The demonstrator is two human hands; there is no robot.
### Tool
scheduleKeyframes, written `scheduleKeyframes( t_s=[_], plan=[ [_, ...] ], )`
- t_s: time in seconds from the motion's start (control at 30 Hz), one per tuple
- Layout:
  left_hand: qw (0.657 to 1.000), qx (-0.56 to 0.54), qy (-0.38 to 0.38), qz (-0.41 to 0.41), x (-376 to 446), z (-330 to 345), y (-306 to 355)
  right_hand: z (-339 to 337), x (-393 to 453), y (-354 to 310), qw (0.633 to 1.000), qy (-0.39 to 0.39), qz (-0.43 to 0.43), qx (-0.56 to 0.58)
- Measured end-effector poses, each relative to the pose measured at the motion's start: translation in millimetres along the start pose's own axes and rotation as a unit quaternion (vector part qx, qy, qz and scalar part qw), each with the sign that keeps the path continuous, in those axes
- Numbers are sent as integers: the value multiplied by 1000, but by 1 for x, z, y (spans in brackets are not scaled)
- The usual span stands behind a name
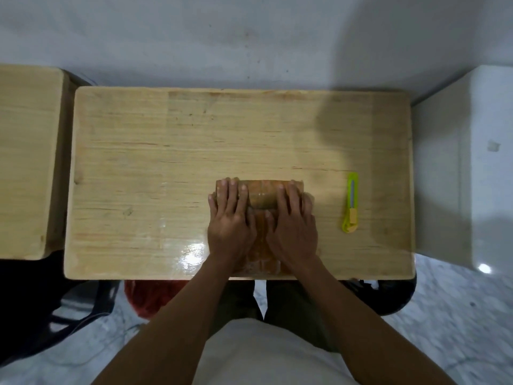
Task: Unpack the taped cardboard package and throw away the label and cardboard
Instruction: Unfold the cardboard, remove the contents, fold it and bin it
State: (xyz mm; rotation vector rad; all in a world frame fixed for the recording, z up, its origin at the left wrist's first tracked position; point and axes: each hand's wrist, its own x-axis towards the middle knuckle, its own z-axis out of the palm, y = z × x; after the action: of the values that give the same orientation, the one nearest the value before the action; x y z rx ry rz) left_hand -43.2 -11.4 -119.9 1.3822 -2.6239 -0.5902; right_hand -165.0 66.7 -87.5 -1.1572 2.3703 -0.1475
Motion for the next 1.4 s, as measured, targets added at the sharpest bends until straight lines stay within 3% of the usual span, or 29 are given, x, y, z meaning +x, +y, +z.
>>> scheduleKeyframes(
  t_s=[0.2, 0.4, 0.6, 0.73, 1.4],
  plan=[
    [999, 35, 5, 39, -2, 0, -11, 10, 1, 2, 1000, 15, 3, -13],
    [999, 37, -9, 24, 16, 0, -11, 11, 17, 7, 999, 19, -13, -23],
    [994, 111, 12, -12, 39, 1, -6, 10, 45, 0, 996, 49, -1, -68],
    [996, 88, -25, -19, 37, 2, -8, 18, 42, -1, 997, 56, 10, -48],
    [994, 104, -4, -10, 40, 7, -8, 20, 46, -2, 997, 67, 2, -40]
  ],
)
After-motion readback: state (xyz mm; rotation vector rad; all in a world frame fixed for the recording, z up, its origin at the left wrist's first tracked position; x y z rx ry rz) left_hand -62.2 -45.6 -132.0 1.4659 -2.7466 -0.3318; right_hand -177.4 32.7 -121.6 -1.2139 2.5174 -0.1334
